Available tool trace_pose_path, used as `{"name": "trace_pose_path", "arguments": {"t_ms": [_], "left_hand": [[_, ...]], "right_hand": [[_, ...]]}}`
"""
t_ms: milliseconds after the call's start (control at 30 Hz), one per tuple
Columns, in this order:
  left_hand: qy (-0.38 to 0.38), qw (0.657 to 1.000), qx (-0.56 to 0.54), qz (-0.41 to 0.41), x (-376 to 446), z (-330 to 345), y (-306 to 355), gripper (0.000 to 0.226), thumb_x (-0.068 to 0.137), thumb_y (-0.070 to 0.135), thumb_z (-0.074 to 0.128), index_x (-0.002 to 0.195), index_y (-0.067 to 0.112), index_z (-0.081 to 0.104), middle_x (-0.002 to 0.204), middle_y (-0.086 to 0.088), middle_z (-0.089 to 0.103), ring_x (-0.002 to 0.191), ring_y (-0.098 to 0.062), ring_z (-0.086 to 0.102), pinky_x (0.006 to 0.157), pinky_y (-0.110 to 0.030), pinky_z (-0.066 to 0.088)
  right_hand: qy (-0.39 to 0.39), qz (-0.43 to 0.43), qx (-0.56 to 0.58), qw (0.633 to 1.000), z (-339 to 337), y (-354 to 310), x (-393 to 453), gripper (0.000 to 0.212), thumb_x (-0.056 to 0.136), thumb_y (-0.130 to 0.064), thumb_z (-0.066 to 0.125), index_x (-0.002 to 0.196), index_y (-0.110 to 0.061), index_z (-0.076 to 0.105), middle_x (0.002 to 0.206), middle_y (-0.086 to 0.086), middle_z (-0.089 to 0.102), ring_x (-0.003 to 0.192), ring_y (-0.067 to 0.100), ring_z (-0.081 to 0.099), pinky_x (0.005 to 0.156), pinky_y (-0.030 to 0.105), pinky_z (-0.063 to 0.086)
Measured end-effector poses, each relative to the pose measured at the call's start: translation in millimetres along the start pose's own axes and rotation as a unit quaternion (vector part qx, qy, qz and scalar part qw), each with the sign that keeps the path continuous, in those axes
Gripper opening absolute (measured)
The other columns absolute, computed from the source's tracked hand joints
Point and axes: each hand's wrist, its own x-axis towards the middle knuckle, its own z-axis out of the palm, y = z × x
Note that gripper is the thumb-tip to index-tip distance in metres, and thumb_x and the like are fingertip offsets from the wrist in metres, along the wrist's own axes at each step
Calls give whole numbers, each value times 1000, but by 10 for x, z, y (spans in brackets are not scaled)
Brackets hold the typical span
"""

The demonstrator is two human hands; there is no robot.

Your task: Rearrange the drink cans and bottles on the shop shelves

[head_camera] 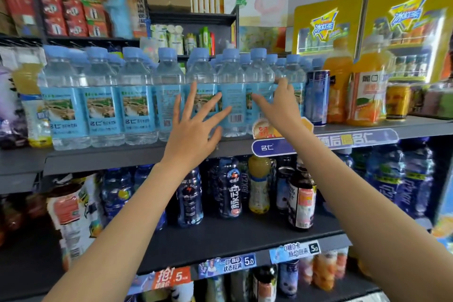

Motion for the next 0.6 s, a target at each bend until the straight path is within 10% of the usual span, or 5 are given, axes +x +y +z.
{"name": "trace_pose_path", "arguments": {"t_ms": [167, 367, 600], "left_hand": [[63, 985, -106, -122, -22, 24, 488, 41, 88, 25, 38, 119, 13, 61, 139, -10, 46, 139, -29, 21, 113, -51, 8], [56, 989, -134, -39, 305, 114, 1133, 41, 85, 20, 39, 122, 13, 58, 134, -8, 50, 133, -22, 30, 113, -47, 6], [-14, 995, -85, -53, 564, 521, 1622, 37, 79, 18, 49, 113, 13, 64, 129, -9, 56, 128, -29, 44, 109, -51, 11]], "right_hand": [[21, -7, 28, 999, -239, 297, -191, 46, 92, -26, 57, 131, -8, 38, 119, 11, 52, 104, 23, 54, 83, 34, 46], [157, 24, 12, 987, -744, 821, -164, 47, 89, -16, 60, 129, -5, 38, 131, 15, 36, 112, 24, 41, 84, 17, 27], [166, 144, -16, 975, -1254, 1605, 303, 90, 81, -27, 72, 146, -8, 13, 149, 18, 17, 136, 35, 21, 108, 43, 26]]}}
